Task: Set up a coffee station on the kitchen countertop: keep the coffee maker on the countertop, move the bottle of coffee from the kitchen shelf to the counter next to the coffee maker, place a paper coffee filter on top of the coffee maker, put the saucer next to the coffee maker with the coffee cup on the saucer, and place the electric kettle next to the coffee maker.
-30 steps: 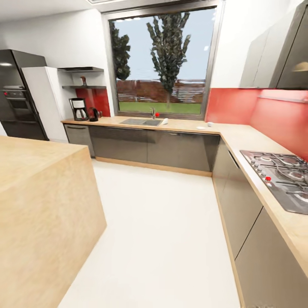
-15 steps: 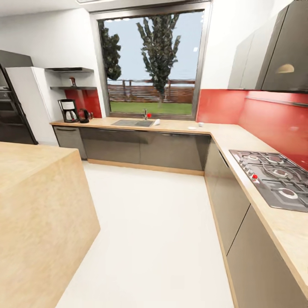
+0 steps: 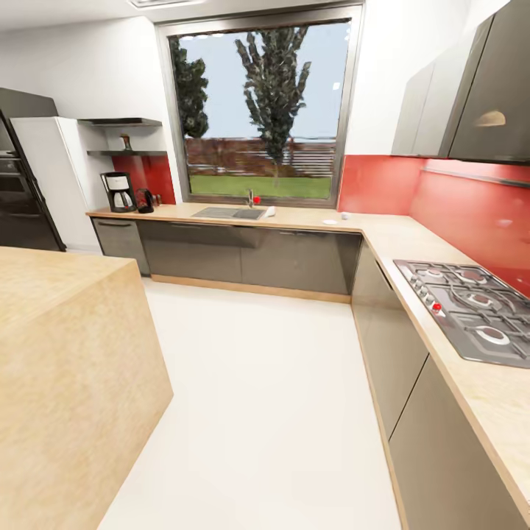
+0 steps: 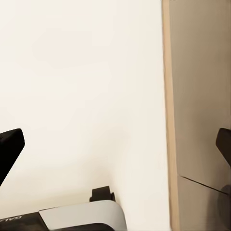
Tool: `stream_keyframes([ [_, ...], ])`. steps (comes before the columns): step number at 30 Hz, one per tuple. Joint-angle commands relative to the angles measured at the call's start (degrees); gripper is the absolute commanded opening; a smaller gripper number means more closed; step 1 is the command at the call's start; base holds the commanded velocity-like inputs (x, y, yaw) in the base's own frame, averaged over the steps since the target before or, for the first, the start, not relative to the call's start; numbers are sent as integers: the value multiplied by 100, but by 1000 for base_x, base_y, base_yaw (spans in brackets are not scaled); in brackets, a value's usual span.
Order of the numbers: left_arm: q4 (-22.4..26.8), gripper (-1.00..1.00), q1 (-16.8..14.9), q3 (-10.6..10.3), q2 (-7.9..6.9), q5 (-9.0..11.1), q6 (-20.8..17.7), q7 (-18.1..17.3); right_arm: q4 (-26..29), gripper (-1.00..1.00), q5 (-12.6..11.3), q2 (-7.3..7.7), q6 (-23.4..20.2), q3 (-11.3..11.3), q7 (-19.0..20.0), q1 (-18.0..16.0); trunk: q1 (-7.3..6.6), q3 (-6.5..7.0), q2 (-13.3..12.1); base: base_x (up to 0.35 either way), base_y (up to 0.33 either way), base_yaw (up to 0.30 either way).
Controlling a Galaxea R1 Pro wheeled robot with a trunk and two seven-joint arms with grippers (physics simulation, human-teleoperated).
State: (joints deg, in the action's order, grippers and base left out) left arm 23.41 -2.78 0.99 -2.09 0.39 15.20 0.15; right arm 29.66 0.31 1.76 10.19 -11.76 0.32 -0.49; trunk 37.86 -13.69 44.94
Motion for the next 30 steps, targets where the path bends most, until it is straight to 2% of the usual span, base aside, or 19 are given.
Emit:
stream_keyframes([
  [1,-4,100,-4,8,-3,4,18,2,-4,100,4,-1,18,-11,3,-4,-22,11,-36,0,0,0],
  [13,-4,100,-4,26,-2,5,18,8,-4,100,54,0,19,-11,-5,-3,-285,226,-517,0,0,0],
  [21,-4,100,-4,447,0,2,18,-4,-12,100,604,-14,18,-10,-25,-3,-461,370,-838,0,0,0],
  [30,-4,100,-4,514,9,-10,18,-6,-13,100,680,-18,18,-23,-37,-3,-659,532,-1199,0,0,0],
])
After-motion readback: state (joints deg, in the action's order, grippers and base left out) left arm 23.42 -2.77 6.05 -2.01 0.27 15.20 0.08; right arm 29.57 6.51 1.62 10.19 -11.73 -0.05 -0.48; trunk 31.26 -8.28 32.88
